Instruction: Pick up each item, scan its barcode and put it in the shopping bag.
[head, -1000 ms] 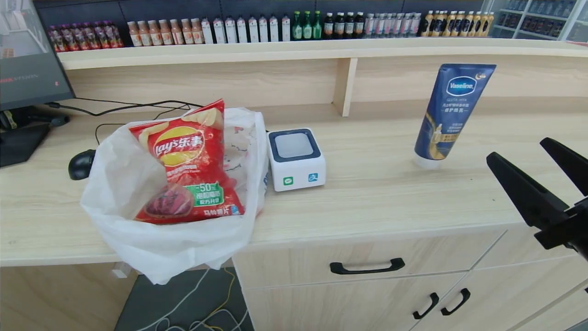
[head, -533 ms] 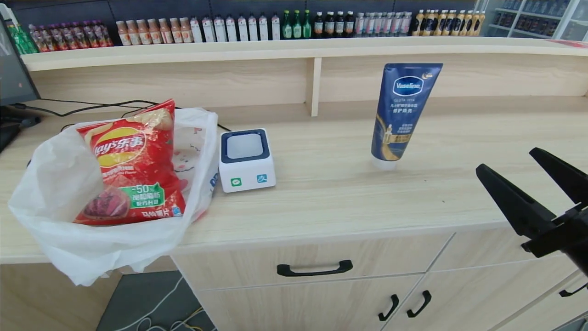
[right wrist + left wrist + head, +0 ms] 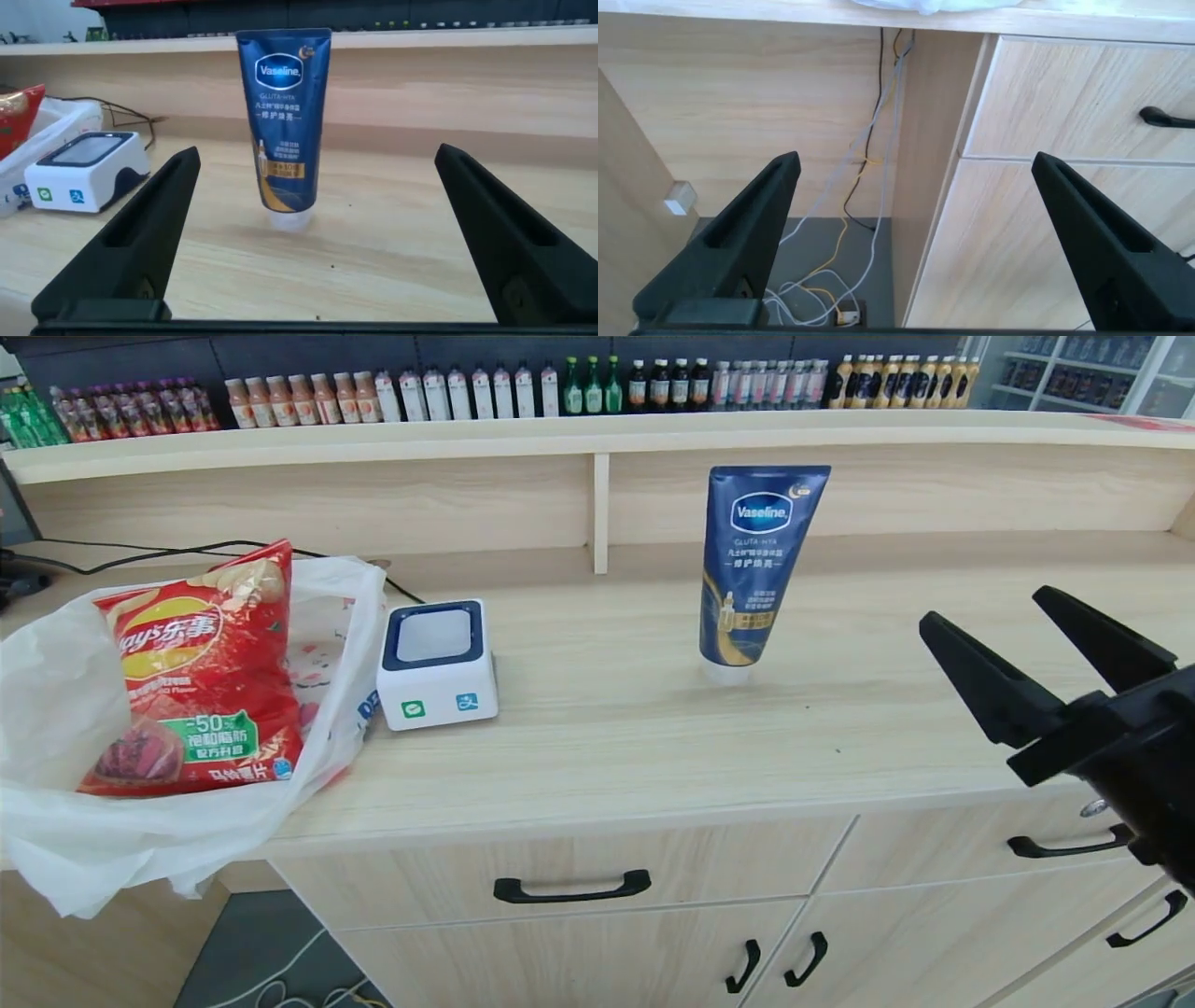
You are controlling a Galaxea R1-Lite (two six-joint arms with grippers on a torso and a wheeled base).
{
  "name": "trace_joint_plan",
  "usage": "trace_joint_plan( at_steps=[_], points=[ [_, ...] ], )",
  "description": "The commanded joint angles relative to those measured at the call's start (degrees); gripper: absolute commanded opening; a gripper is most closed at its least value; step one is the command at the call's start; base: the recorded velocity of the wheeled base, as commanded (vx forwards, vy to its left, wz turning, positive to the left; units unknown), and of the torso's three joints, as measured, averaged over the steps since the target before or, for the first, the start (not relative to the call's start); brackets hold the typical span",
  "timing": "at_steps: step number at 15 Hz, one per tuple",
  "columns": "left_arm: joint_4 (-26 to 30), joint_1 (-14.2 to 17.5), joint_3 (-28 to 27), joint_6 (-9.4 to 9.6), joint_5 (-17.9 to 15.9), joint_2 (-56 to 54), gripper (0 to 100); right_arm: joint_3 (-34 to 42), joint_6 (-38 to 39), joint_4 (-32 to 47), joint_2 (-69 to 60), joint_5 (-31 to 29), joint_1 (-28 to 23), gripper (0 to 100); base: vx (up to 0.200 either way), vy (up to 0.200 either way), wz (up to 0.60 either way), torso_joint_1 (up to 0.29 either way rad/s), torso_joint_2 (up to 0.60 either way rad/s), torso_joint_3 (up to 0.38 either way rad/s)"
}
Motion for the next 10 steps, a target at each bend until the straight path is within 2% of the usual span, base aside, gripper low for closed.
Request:
trace_joint_plan(
  at_steps=[1,4,7,9,10],
  points=[
    [0.0,0.0,0.0,-0.01,0.0,0.0,100,-3.6,-1.7,0.5,4.3,0.0,0.1,100,0.000,0.000,0.00,0.000,0.00,0.000],
    [0.0,0.0,0.0,-0.01,0.0,0.0,100,-8.1,-2.0,0.7,9.0,-0.2,-0.1,100,0.000,0.000,0.00,0.000,0.00,0.000],
    [0.0,0.0,0.0,-0.01,0.0,0.0,100,-9.0,-1.8,1.0,13.9,-2.8,0.3,100,0.000,0.000,0.00,0.000,0.00,0.000],
    [0.0,0.0,0.0,-0.01,0.0,0.0,100,-12.4,-1.8,4.7,14.7,-3.5,0.4,100,0.000,0.000,0.00,0.000,0.00,0.000],
    [0.0,0.0,0.0,-0.01,0.0,0.0,100,-15.8,-1.8,9.9,14.5,-4.9,0.5,100,0.000,0.000,0.00,0.000,0.00,0.000]
  ],
)
